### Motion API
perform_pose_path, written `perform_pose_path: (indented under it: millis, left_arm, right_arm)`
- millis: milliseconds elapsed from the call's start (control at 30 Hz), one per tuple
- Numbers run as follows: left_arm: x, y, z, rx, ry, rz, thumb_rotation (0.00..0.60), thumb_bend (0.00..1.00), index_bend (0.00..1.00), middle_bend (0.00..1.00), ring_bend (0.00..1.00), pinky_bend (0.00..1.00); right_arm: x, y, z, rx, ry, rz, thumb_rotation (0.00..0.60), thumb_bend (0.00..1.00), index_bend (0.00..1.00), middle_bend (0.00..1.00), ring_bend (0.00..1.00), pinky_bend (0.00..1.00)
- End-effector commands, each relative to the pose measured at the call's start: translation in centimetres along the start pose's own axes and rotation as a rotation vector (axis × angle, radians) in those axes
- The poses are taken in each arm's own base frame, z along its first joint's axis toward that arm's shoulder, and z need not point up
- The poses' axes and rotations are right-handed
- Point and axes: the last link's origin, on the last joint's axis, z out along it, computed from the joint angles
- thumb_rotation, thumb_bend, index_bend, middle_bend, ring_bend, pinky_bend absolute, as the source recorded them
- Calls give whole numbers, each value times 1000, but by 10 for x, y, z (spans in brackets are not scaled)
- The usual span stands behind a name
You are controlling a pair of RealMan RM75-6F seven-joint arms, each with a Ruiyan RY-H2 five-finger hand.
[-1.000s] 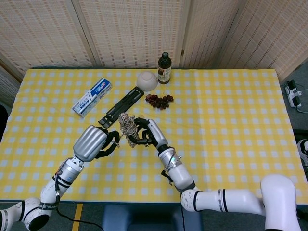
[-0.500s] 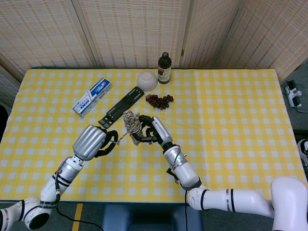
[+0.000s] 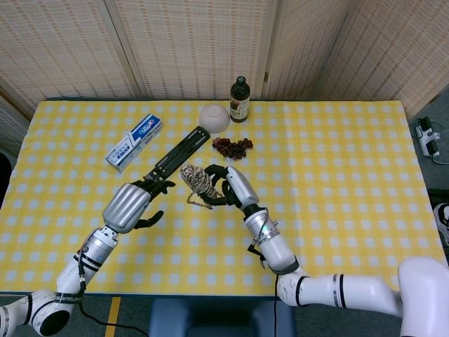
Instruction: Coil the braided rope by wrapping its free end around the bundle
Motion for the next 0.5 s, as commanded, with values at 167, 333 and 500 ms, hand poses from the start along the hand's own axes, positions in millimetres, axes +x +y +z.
perform_pose_path:
  millis: [167, 333, 500]
  left_arm:
    - [-3, -11, -4, 58, -44, 18, 600, 338, 141, 248, 213, 285]
    - [-1, -28, -6, 123, -11, 59, 600, 336, 138, 235, 202, 276]
    - [-3, -50, -13, 213, 12, 75, 600, 335, 142, 224, 192, 260]
  right_arm:
    - [18, 6, -3, 21, 57, -159, 600, 713, 1000, 844, 880, 833]
    - [28, 10, -7, 15, 44, -243, 600, 713, 1000, 844, 878, 833]
    - [36, 11, -14, 4, 11, -330, 600, 713, 1000, 844, 879, 833]
